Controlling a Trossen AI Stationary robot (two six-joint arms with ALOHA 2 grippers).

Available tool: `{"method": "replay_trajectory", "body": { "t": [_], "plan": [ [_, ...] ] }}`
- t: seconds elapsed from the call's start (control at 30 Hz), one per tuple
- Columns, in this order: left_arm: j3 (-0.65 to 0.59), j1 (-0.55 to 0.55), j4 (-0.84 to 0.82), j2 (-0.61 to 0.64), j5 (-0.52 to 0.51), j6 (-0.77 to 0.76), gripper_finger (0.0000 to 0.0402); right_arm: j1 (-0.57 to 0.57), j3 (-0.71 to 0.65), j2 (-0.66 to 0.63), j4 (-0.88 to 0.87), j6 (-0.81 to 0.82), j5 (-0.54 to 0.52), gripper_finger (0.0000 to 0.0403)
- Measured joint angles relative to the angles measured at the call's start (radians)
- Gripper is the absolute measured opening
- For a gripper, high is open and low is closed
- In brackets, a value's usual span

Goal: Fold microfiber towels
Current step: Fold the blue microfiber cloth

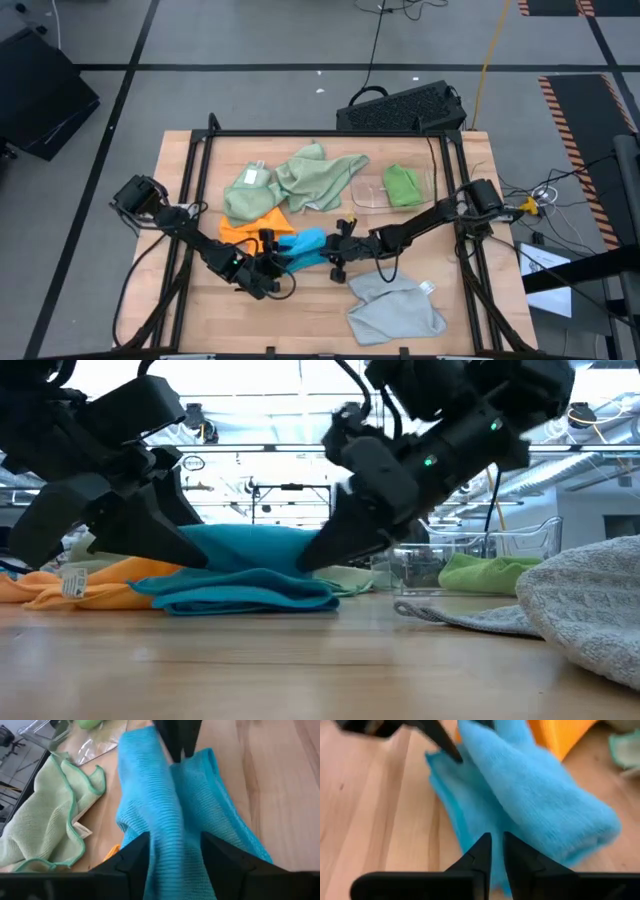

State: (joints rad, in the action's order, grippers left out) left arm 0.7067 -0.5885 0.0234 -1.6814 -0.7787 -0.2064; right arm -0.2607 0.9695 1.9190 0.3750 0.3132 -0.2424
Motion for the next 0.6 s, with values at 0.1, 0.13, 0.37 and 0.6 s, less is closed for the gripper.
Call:
{"method": "replay_trajectory", "body": {
  "t": [0.1,0.13,0.37,0.6],
  "plan": [
    [0.0,-0.01,0.012,0.012,0.045,-0.013,0.0205,-0.004,0.0,-0.057,-0.124,0.006,0.06,0.0051],
    [0.0,-0.011,0.021,0.02,0.074,-0.017,0.0209,-0.006,0.0,-0.075,-0.148,0.008,0.08,0.0053],
    [0.0,-0.019,0.105,0.063,0.352,-0.038,0.0174,-0.023,0.0,-0.178,-0.212,-0.006,0.024,0.0054],
    [0.0,-0.039,0.109,0.076,0.245,-0.054,0.0094,-0.004,0.001,-0.128,0.038,-0.093,-0.093,0.0053]
  ]
}}
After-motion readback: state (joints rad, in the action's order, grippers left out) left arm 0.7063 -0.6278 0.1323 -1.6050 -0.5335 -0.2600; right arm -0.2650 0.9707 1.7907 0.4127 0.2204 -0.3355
